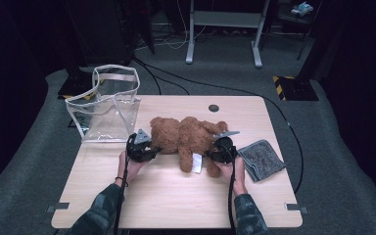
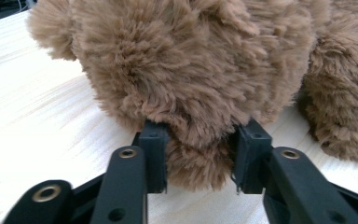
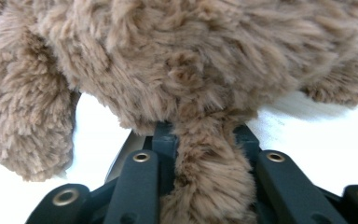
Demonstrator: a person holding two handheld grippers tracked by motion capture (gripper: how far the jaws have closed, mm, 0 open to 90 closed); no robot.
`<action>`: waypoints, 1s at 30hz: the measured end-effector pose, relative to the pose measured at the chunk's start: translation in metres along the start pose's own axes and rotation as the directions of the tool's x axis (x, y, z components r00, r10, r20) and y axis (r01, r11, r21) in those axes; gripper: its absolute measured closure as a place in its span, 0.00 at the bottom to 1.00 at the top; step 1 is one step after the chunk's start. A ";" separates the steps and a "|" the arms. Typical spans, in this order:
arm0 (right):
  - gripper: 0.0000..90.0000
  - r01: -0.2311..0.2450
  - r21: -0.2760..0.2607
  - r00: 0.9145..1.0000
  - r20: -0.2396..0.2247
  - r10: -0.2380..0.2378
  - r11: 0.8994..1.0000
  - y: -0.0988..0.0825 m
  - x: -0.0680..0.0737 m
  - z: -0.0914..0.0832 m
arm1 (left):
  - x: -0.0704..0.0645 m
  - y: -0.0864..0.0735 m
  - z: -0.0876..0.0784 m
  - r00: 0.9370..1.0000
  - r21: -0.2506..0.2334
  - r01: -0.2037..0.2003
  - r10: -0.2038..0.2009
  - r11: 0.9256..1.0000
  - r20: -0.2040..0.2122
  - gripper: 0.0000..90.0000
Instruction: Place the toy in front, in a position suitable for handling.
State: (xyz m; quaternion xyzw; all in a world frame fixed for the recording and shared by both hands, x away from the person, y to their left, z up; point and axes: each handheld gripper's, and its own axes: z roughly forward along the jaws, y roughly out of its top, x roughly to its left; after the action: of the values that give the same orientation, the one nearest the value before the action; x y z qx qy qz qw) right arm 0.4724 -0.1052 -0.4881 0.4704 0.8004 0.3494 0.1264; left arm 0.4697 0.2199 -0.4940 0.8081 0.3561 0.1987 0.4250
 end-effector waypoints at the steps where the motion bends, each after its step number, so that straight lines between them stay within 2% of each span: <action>1: 0.80 0.009 -0.001 1.000 0.005 -0.008 1.000 0.000 0.000 -0.001 | 0.000 0.000 -0.001 1.000 0.005 -0.005 0.005 1.000 0.007 0.71; 3: 0.80 -0.001 -0.013 1.000 0.012 0.001 1.000 -0.001 0.001 -0.004 | -0.002 0.000 -0.002 1.000 -0.002 0.002 -0.002 1.000 0.011 0.71; 7: 0.80 0.013 -0.019 1.000 0.020 -0.012 1.000 -0.003 0.000 -0.012 | -0.007 0.001 -0.002 1.000 -0.015 0.002 -0.002 1.000 0.022 0.71; 15: 0.80 0.019 -0.004 0.999 0.040 -0.019 1.000 -0.012 -0.005 -0.027 | -0.024 0.001 -0.001 0.999 -0.025 -0.002 0.003 1.000 0.050 0.71; 20: 0.79 -0.009 -0.002 0.999 0.047 0.009 1.000 -0.020 -0.011 -0.030 | -0.032 0.002 0.001 0.998 -0.023 -0.007 0.009 1.000 0.061 0.71; 23: 0.78 -0.021 -0.011 0.999 0.043 0.021 1.000 -0.025 -0.015 -0.025 | -0.034 0.002 0.002 0.999 -0.024 -0.012 0.013 1.000 0.052 0.70; 25: 0.72 -0.033 -0.010 0.998 0.050 0.034 0.999 -0.025 -0.015 -0.025 | -0.033 0.002 0.001 0.999 -0.015 -0.010 0.010 1.000 0.047 0.66; 27: 0.62 -0.029 -0.002 0.998 0.057 0.029 1.000 -0.023 -0.015 -0.026 | -0.033 0.002 0.000 0.999 -0.007 -0.001 0.002 1.000 0.046 0.58; 28: 0.55 -0.045 0.001 0.997 0.068 0.045 0.999 -0.023 -0.014 -0.027 | -0.032 0.001 -0.001 0.999 -0.006 0.004 -0.004 1.000 0.035 0.52; 29: 0.47 -0.033 -0.005 0.997 0.071 0.033 0.999 -0.022 -0.016 -0.030 | -0.032 0.001 -0.003 1.000 -0.003 0.006 -0.006 1.000 0.023 0.45; 30: 0.41 -0.041 -0.015 0.997 0.070 0.042 0.999 -0.022 -0.016 -0.033 | -0.032 0.000 -0.004 1.000 -0.004 0.010 -0.010 1.000 0.019 0.38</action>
State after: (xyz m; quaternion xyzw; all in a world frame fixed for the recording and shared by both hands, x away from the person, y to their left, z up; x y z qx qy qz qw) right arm 0.4486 -0.1404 -0.4810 0.4981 0.7831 0.3407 0.1501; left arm 0.4461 0.1987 -0.4916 0.8073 0.3556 0.1899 0.4311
